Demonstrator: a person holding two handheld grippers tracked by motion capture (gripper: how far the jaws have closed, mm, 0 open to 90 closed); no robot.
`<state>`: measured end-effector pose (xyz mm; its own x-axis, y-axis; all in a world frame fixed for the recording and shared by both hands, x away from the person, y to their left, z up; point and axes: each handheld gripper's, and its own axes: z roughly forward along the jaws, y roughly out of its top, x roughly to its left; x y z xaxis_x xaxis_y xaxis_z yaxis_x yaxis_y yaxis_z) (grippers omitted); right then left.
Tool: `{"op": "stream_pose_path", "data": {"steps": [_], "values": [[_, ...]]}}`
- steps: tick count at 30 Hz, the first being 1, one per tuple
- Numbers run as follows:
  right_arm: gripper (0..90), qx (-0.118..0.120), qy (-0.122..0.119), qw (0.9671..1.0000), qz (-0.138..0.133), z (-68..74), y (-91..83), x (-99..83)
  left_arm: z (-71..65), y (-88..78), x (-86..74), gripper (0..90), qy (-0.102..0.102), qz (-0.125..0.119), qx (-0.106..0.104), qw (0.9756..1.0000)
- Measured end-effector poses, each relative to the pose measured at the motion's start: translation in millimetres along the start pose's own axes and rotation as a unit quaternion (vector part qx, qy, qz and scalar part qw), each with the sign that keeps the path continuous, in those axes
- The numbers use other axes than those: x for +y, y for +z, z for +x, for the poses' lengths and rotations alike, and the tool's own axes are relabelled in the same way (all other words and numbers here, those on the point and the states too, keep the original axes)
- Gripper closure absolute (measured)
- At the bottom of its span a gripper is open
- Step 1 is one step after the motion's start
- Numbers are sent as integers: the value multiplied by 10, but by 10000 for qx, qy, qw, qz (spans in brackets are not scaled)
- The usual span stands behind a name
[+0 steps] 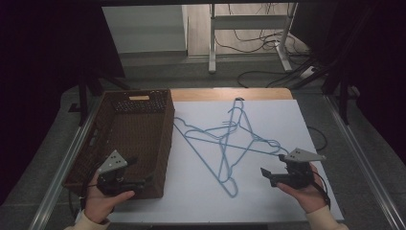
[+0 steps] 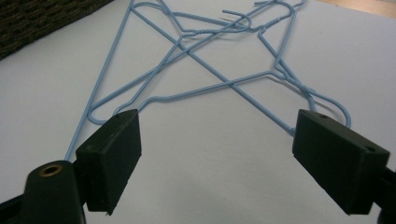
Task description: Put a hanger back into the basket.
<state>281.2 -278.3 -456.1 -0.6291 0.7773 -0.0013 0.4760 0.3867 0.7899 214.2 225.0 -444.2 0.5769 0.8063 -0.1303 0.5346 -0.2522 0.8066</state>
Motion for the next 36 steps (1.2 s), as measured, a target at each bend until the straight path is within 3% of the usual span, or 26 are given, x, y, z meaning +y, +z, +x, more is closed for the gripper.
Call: {"op": "stream_pose_path", "data": {"steps": [13, 22, 31, 36], "values": [[206, -2, 138, 9998, 106, -15, 112, 38, 42, -12, 15, 164, -160, 1, -81, 9998], [262, 64, 74, 9993, 368, 19, 318, 110, -7, -23, 40, 164, -39, -28, -182, 9998], [299, 51, -34, 9983, 586, 185, 486, 248, -37, -21, 39, 165, -7, -32, -182, 9998], [336, 161, -71, 9976, 675, 272, 660, 372, -37, -30, 47, 165, -15, -60, -142, 9999]]}}
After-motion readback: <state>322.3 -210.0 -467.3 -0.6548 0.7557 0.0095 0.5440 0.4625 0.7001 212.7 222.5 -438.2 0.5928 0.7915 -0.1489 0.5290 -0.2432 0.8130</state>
